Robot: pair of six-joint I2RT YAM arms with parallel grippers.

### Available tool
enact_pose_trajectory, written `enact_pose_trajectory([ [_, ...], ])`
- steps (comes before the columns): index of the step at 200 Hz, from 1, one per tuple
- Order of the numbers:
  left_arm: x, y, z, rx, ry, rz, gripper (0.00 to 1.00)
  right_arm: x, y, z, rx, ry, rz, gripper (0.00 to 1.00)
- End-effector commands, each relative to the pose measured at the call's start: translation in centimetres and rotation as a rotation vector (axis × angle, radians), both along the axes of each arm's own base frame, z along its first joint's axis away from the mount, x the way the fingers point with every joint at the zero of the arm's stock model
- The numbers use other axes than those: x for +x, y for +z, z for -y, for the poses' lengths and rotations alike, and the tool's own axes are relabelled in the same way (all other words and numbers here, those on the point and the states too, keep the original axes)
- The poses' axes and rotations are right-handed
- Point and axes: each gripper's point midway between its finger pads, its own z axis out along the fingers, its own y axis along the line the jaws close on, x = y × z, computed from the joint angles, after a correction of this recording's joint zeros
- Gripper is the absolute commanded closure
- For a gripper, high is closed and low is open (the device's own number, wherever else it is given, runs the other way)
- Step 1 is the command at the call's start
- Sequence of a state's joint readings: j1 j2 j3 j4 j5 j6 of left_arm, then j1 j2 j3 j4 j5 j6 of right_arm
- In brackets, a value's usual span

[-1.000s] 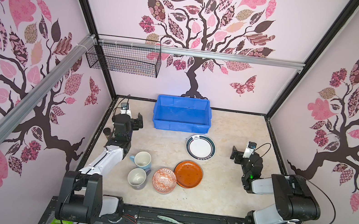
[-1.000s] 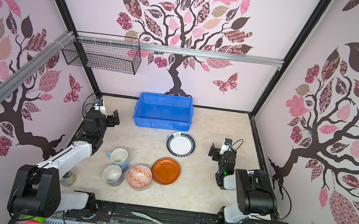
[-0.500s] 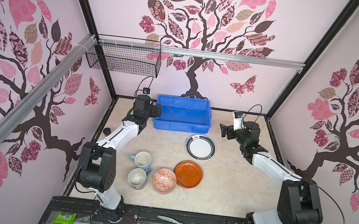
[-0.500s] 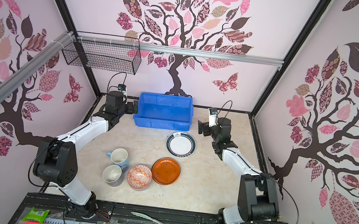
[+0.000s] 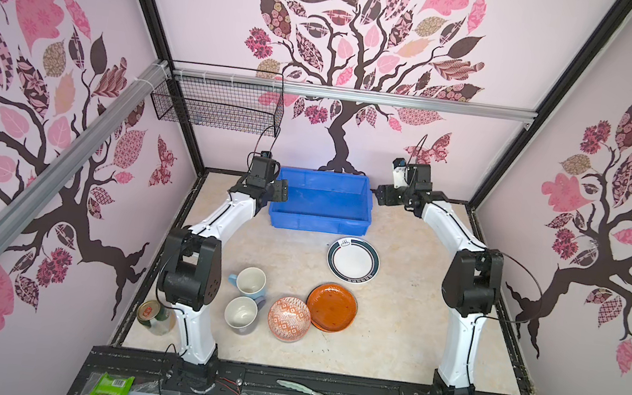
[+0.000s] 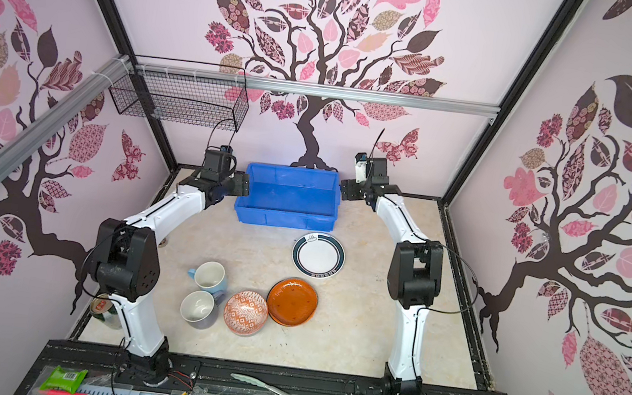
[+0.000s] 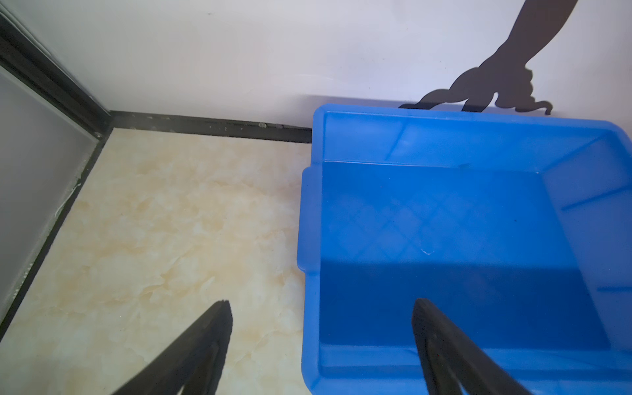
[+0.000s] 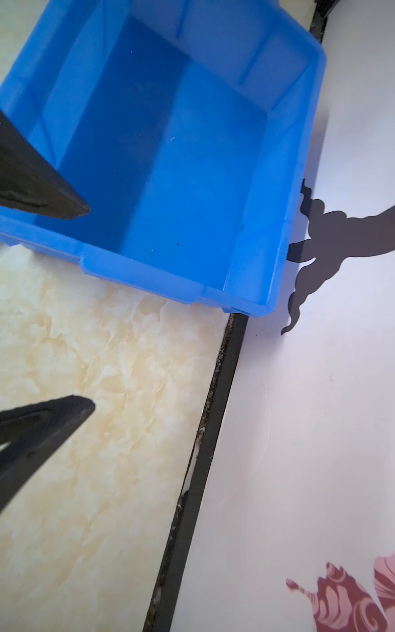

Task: Place the mixed dishes into the plastic bin
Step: 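Move both grippers forward toward the stacked green-rimmed plates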

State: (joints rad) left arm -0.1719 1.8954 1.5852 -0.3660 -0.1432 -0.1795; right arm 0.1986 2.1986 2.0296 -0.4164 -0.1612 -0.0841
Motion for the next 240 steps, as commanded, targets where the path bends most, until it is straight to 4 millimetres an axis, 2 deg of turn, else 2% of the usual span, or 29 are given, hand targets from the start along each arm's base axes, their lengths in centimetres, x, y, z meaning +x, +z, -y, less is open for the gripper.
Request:
enact_pose_trajectory([
  [1, 0.3, -0.1, 0.8, -0.024, -0.015, -0.072, 0.19, -2.5, -5.9, -1.1, 0.007, 0.048, -0.271, 0.25],
  [17, -0.1, -0.3, 2.0, -0.057, -0.04, -0.12, 0.23, -3.1, -5.7, -1.1, 0.009, 0.055, -0.293, 0.25],
  [32, -1.1, -0.4, 3.5, -0.062, -0.071, -0.147, 0.23, -5.1, -6.7, -1.0, -0.002, 0.086, -0.341, 0.24],
  [59, -4.1, -1.0, 7.7, -0.022, -0.182, -0.193, 0.26, -9.5, -8.1, -0.4, -0.028, 0.141, -0.412, 0.27],
  [91, -8.3, -2.7, 12.4, -0.02, -0.317, -0.287, 0.4, -14.6, -9.0, 0.9, 0.0, 0.157, -0.492, 0.28],
  [110, -10.1, -3.4, 14.0, -0.017, -0.351, -0.31, 0.45, -16.6, -9.1, 1.5, 0.021, 0.156, -0.498, 0.28],
  [147, -11.5, -4.1, 15.4, -0.044, -0.381, -0.335, 0.46, -18.2, -8.3, 1.8, 0.04, 0.141, -0.466, 0.27],
  [171, -12.1, -4.7, 16.6, -0.092, -0.416, -0.363, 0.53, -19.0, -9.3, 1.6, 0.066, 0.134, -0.496, 0.29],
  [227, -13.5, -8.9, 18.7, -0.188, -0.45, -0.494, 0.73, -19.7, -12.1, 0.8, 0.151, 0.105, -0.582, 0.5],
  [240, -13.8, -9.6, 19.1, -0.201, -0.46, -0.508, 0.76, -19.7, -12.5, 0.7, 0.159, 0.099, -0.59, 0.52],
])
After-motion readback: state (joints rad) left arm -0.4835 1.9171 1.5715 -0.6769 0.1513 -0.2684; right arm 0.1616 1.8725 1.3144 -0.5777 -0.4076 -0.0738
